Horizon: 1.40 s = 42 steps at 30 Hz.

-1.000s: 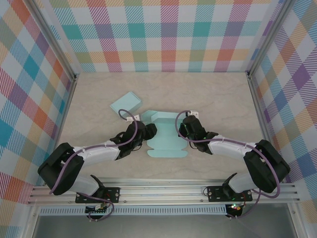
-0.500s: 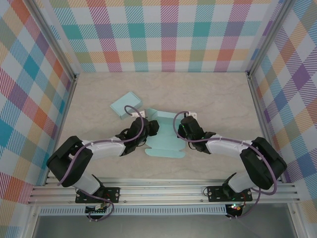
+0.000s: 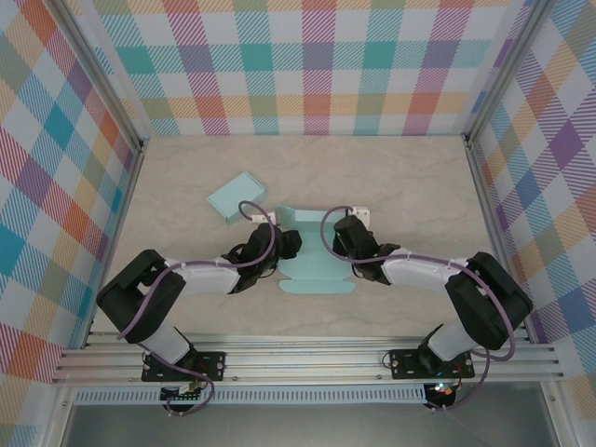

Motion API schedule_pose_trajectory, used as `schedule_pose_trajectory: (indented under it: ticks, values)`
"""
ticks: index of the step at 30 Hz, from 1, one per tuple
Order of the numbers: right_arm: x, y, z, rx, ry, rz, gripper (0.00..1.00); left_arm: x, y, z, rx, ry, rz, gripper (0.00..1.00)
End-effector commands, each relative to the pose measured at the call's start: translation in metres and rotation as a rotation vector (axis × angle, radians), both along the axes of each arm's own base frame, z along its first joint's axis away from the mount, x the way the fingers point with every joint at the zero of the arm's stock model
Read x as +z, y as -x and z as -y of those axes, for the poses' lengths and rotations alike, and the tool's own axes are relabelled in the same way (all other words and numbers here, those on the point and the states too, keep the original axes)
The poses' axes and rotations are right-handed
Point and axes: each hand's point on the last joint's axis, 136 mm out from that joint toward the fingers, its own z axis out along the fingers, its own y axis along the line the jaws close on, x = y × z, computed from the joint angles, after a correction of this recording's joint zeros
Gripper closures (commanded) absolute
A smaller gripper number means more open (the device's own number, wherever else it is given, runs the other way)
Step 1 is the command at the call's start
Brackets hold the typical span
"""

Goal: Fold the paper box

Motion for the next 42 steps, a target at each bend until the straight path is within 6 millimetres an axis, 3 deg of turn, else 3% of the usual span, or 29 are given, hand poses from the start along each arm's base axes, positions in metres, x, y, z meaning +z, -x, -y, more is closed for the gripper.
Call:
schedule_pose_trajectory:
  ticks: [1,6,12,17,22,27,29,36,42]
  values:
    - [0.017,-0.011,-0.004,-0.018,0.014,0.044,1.00,0.018,0.020,0.003,-0.084,0.023,0.033,0.55]
    - [0.025,-0.015,-0.008,-0.020,-0.002,0.048,1.00,0.032,0.047,-0.008,-0.146,0.042,0.034,0.47]
    - [0.033,-0.012,-0.017,0.027,-0.041,0.045,1.00,0.075,0.073,-0.033,-0.168,0.049,0.113,0.43]
    - [0.043,-0.006,-0.024,0.085,-0.066,0.041,1.00,0.128,0.072,-0.083,-0.033,-0.047,0.256,0.46]
    - [0.047,0.001,-0.026,0.123,-0.068,0.021,1.00,0.153,0.049,-0.140,0.162,-0.187,0.287,0.50]
    - [0.042,0.003,-0.029,0.142,-0.061,0.001,1.00,0.143,0.017,-0.180,0.316,-0.233,0.243,0.56]
    - [0.039,0.003,-0.032,0.158,-0.061,-0.006,1.00,0.133,0.002,-0.185,0.329,-0.230,0.218,0.58]
    - [0.031,-0.003,-0.041,0.191,-0.036,-0.020,1.00,0.093,-0.038,-0.166,0.227,-0.255,0.180,0.61]
    - [0.018,-0.011,-0.047,0.194,-0.024,-0.041,1.00,0.061,-0.050,-0.125,0.054,-0.158,0.140,0.65]
